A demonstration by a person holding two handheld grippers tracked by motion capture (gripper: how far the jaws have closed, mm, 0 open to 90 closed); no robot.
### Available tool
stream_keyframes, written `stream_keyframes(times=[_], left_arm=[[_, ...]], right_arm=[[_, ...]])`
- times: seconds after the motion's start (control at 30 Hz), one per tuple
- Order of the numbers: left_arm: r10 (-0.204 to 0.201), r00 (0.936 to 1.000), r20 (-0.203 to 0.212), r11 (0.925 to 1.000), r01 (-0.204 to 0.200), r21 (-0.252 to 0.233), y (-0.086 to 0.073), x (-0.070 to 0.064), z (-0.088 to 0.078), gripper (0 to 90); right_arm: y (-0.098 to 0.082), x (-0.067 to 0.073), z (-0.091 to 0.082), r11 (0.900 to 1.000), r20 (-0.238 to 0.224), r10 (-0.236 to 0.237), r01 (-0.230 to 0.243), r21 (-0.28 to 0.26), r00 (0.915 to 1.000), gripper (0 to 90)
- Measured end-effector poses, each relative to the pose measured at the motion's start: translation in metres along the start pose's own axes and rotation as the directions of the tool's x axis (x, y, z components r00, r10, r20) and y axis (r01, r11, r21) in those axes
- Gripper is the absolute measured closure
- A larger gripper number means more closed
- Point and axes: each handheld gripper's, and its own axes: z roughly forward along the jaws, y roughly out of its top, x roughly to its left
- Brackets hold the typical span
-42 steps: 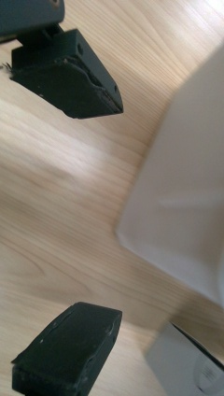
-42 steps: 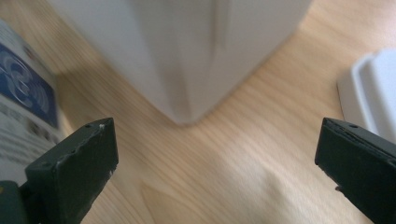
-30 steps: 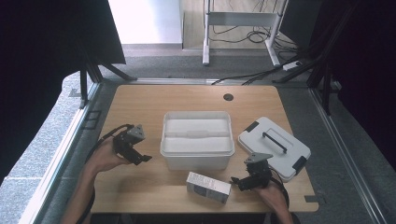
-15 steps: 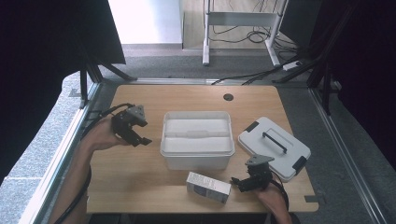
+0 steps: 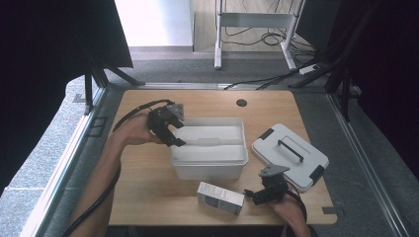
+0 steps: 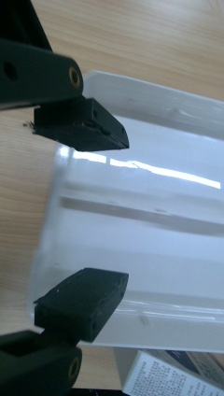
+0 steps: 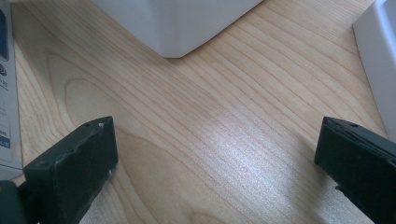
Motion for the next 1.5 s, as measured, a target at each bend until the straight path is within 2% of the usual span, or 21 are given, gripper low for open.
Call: stream_keyframes(times=[0.2,0.23,0.27,0.3,0.37,0.4,0.53,0.57,0.6,0.9,0.97,1.07,1.13,1.5], left_arm=[[0.043,0.9990,0.015,0.9977,-0.044,0.051,0.030,0.004,0.018,42.1],[0.047,0.9986,0.025,0.9969,-0.048,0.062,0.035,0.005,0.022,43.6],[0.049,0.9981,0.036,0.9962,-0.052,0.071,0.039,0.006,0.026,48.9],[0.052,0.9976,0.046,0.9956,-0.056,0.075,0.042,0.006,0.028,48.9],[0.063,0.9962,0.061,0.9927,-0.069,0.098,0.050,0.007,0.035,55.7],[0.067,0.9955,0.067,0.9916,-0.074,0.107,0.052,0.007,0.038,55.7],[0.098,0.9923,0.075,0.9816,-0.109,0.157,0.066,0.006,0.048,62.5],[0.103,0.9917,0.077,0.9778,-0.115,0.175,0.070,0.006,0.052,66.7],[0.103,0.9917,0.077,0.9778,-0.115,0.175,0.070,0.006,0.052,68.3],[0.110,0.9899,0.089,0.9615,-0.129,0.242,0.075,0.006,0.068,83.3],[0.112,0.9885,0.101,0.9629,-0.133,0.235,0.074,0.005,0.069,88.4],[0.120,0.9875,0.103,0.9637,-0.140,0.227,0.073,0.006,0.068,88.9],[0.110,0.9878,0.111,0.9681,-0.131,0.214,0.072,0.007,0.068,89.1],[0.136,0.9876,0.080,0.9686,-0.149,0.199,0.074,0.007,0.058,89.3]], right_arm=[[0.000,0.000,0.000,1.000,-0.002,0.001,-0.001,0.000,1.0000,0.0],[0.000,0.000,0.000,1.000,-0.002,0.001,-0.001,0.000,1.0000,0.0],[0.000,0.000,0.000,1.000,-0.002,0.001,-0.001,0.000,1.0000,0.0],[0.000,0.000,0.000,1.000,-0.002,0.001,-0.001,0.000,1.0000,0.0],[0.000,0.000,0.000,1.000,-0.003,0.002,-0.002,-0.001,1.0000,0.0],[0.000,0.000,0.000,1.000,-0.003,0.002,-0.002,-0.001,1.0000,0.0],[0.000,0.000,0.000,1.000,-0.003,0.001,-0.001,-0.001,1.0000,0.0],[0.000,0.000,0.000,1.000,-0.003,0.001,-0.001,-0.001,1.0000,0.0],[0.000,0.000,0.000,1.000,-0.003,0.001,-0.001,-0.001,1.0000,0.0],[0.000,0.000,0.000,1.000,-0.003,0.002,-0.002,-0.001,1.0000,0.0],[0.000,0.000,0.000,1.000,-0.003,0.002,-0.002,-0.001,1.0000,0.0],[0.000,0.000,0.000,1.000,-0.003,0.002,-0.002,-0.001,1.0000,0.0],[0.000,0.000,0.000,1.000,-0.003,0.002,-0.002,-0.002,1.0000,0.0],[0.000,0.000,0.000,1.000,-0.003,0.003,-0.003,-0.001,1.0000,0.0]])
